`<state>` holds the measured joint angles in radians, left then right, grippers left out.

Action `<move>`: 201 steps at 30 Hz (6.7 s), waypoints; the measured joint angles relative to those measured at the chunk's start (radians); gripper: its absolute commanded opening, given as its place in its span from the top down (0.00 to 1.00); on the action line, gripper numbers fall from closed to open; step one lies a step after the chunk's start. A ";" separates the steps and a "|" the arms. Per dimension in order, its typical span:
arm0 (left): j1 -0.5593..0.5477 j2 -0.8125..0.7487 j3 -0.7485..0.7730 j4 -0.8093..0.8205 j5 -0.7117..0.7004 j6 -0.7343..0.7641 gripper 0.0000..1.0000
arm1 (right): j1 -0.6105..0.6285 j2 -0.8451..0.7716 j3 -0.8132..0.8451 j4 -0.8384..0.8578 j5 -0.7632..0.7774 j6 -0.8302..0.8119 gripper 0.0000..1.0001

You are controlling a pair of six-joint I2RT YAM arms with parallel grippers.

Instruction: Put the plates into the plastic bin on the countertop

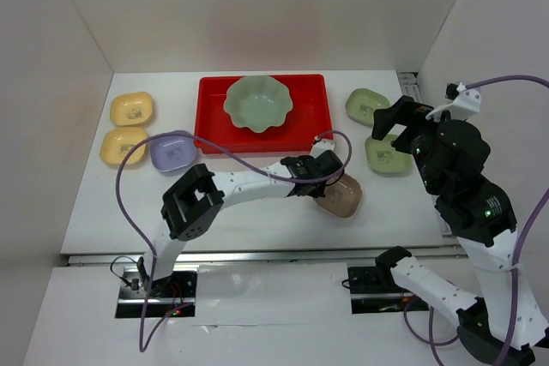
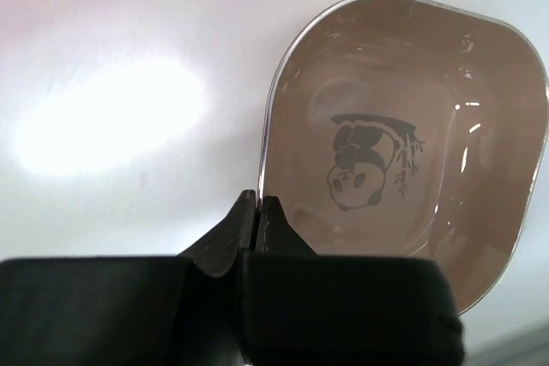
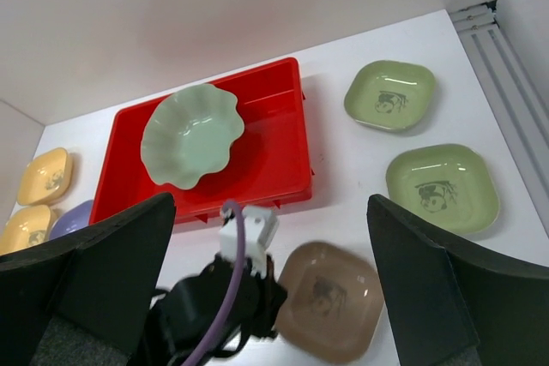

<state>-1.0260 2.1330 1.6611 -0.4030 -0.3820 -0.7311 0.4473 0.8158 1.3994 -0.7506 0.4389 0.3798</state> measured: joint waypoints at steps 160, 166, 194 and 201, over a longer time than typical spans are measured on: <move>0.275 -1.121 -0.570 -0.327 0.098 0.078 0.00 | -0.040 1.241 0.454 0.484 -0.099 0.026 1.00; 0.280 -1.154 -0.573 -0.325 0.100 0.080 0.00 | 0.019 1.403 0.488 0.468 -0.126 0.028 1.00; 0.306 -1.199 -0.588 -0.300 0.145 0.082 0.00 | 0.107 1.442 0.609 0.418 -0.004 0.036 0.00; 0.315 -1.206 -0.590 -0.299 0.159 0.099 0.00 | -0.006 0.978 0.157 0.396 0.050 0.004 0.00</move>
<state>-0.7109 0.9272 1.0714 -0.7017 -0.2230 -0.6319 0.4408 1.7935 1.5562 -0.3542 0.4892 0.3836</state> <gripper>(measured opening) 0.997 0.999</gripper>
